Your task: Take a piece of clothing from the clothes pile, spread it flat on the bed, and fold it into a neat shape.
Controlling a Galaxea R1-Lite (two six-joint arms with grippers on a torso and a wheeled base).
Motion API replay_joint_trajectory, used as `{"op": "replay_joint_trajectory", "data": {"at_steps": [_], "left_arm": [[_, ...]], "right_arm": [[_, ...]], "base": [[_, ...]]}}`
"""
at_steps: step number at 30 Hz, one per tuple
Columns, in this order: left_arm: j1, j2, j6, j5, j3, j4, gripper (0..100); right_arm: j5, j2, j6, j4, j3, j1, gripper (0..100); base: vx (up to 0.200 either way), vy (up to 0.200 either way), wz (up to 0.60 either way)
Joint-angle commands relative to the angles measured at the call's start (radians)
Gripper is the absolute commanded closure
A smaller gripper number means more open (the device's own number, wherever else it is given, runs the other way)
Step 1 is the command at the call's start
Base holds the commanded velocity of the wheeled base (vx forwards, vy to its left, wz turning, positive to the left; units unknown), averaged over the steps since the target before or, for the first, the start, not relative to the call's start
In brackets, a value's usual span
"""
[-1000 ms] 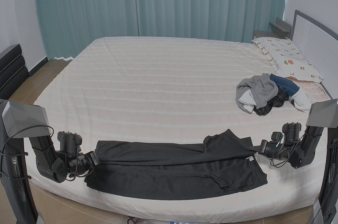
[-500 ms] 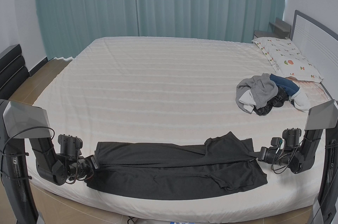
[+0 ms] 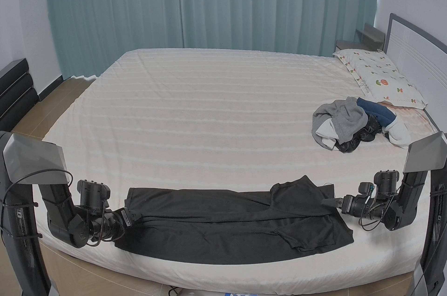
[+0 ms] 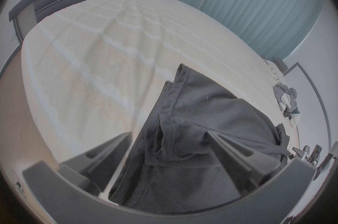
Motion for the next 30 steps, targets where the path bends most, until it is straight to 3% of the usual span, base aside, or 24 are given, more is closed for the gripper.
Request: {"op": "replay_joint_trajectory", "data": {"at_steps": [1, 6, 10, 13, 14, 17, 24, 30], "left_arm": [[0.008, -0.022, -0.002, -0.001, 0.008, -0.017, 0], [0.049, -0.108, -0.015, -0.012, -0.004, -0.015, 0], [0.079, -0.143, -0.025, -0.019, -0.026, -0.018, 0], [0.085, -0.148, -0.091, -0.029, -0.073, -0.012, 0], [0.083, -0.140, -0.160, -0.033, -0.127, 0.000, 0], [0.083, -0.130, -0.196, -0.064, -0.201, 0.080, 0], [0.085, -0.053, -0.204, -0.127, -0.417, 0.360, 0], [0.082, 0.021, -0.207, -0.139, -0.529, 0.485, 0]], "right_arm": [[0.003, -0.041, 0.026, -0.023, 0.002, -0.019, 0], [0.032, -0.087, 0.169, -0.033, -0.013, -0.034, 0], [0.032, -0.076, 0.208, -0.031, -0.037, -0.025, 0], [0.032, -0.072, 0.242, -0.014, -0.065, -0.015, 0], [0.023, -0.062, 0.304, -0.014, -0.091, 0.005, 0], [0.020, -0.061, 0.374, -0.010, -0.111, 0.019, 0], [0.021, -0.036, 0.390, 0.010, -0.129, 0.024, 0], [0.023, -0.013, 0.391, 0.010, -0.143, 0.022, 0]], "base": [[0.000, 0.000, 0.00], [0.000, 0.000, 0.00], [0.000, 0.000, 0.00], [0.000, 0.000, 0.00], [0.000, 0.000, 0.00], [0.000, 0.000, 0.00], [0.000, 0.000, 0.00], [0.000, 0.000, 0.00]]}}
